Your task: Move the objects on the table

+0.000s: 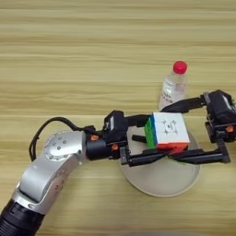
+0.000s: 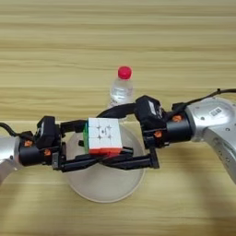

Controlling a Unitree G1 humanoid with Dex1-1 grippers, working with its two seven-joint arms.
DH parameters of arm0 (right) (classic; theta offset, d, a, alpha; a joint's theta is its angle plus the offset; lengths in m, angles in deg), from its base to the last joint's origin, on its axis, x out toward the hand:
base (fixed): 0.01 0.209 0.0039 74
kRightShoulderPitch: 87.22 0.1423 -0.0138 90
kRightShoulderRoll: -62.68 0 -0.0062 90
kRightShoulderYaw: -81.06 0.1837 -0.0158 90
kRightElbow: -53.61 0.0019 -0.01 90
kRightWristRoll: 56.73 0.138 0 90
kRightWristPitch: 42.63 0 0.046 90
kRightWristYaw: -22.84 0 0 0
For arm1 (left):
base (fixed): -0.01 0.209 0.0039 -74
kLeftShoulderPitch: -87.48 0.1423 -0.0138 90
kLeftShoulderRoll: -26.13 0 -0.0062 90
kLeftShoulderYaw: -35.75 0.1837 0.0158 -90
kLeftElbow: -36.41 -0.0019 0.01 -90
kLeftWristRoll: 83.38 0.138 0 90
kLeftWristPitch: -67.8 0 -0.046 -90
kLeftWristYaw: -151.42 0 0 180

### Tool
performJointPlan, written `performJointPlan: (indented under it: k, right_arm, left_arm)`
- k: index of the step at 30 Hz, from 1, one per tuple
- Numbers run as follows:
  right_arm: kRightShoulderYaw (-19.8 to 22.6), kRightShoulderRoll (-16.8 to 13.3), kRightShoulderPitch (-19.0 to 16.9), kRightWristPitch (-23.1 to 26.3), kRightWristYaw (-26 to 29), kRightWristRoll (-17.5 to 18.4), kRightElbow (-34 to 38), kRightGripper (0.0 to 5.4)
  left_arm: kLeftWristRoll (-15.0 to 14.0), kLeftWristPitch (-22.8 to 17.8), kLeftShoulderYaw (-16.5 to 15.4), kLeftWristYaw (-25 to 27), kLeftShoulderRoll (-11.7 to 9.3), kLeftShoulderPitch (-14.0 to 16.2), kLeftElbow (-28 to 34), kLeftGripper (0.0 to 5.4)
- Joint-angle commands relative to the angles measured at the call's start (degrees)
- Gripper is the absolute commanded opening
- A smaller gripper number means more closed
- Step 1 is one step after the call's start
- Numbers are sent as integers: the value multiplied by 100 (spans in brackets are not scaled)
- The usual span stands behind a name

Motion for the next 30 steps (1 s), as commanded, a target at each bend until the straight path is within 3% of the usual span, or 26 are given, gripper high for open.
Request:
performJointPlan:
  k: [1, 10, 17, 30]
  right_arm:
    - [152, 7, -19, 40, -77, 177, 71, 536]
    - [539, 276, -144, -80, -582, 349, -14, 540]
    - [865, 635, -309, -276, -1257, 260, -53, 540]
    - [798, 1533, -725, -970, -2891, -785, -137, 540]
  left_arm:
    - [96, 109, -73, -52, 29, -18, -126, 329]
    - [192, 275, -371, -506, 288, -61, -414, 329]
    - [658, 462, -609, -1225, 522, -174, -834, 329]
    - [1388, 866, -1085, -2522, 952, -196, -1777, 329]
